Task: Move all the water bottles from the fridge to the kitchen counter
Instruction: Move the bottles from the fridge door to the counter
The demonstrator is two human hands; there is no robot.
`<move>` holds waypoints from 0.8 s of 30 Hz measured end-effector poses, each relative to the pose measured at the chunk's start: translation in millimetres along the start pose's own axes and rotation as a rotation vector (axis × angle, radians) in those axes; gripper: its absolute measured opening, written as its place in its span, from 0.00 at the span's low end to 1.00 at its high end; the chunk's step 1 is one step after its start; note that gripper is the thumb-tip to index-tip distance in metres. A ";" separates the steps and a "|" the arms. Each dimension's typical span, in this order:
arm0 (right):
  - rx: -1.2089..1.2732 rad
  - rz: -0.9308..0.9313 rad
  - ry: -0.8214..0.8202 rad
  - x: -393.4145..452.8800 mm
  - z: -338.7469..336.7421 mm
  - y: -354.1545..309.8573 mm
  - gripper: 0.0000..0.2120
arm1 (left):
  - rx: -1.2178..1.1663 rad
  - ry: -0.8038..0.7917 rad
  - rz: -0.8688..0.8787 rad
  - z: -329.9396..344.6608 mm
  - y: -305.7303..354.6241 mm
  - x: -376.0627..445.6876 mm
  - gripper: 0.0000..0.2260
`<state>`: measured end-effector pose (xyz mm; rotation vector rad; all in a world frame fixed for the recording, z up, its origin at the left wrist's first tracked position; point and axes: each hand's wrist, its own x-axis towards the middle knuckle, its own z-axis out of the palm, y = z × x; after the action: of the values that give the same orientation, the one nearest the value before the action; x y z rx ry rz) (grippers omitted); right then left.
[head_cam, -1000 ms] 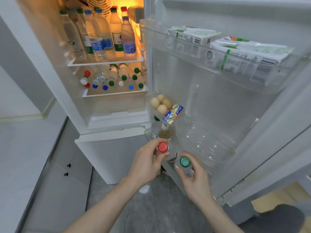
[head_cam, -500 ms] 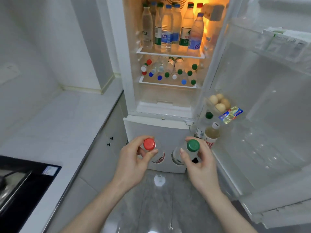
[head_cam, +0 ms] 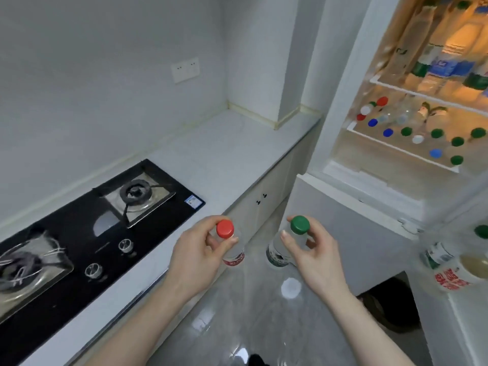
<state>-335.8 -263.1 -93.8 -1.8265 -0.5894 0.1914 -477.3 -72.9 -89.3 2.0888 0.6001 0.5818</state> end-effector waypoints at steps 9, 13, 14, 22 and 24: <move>0.121 -0.075 -0.473 26.4 98.3 -21.5 0.11 | 0.092 0.370 -0.307 -71.5 -31.8 -65.5 0.12; 0.151 -0.125 -0.664 28.0 135.2 -35.9 0.10 | 0.111 0.558 -0.462 -98.8 -39.3 -104.0 0.12; 0.157 -0.135 -0.700 27.0 143.0 -40.4 0.10 | 0.115 0.594 -0.486 -104.6 -38.8 -114.2 0.12; 0.176 -0.296 -1.045 -28.2 226.6 -98.5 0.09 | 0.172 0.926 -0.693 -158.9 -25.5 -221.6 0.09; 0.202 -0.330 -1.116 -47.8 244.4 -116.4 0.08 | 0.172 0.984 -0.717 -171.5 -23.4 -247.3 0.08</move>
<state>-512.6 -53.4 -75.7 -1.2741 -1.5522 1.0296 -776.4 -105.8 -65.2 1.4423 1.8937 1.1225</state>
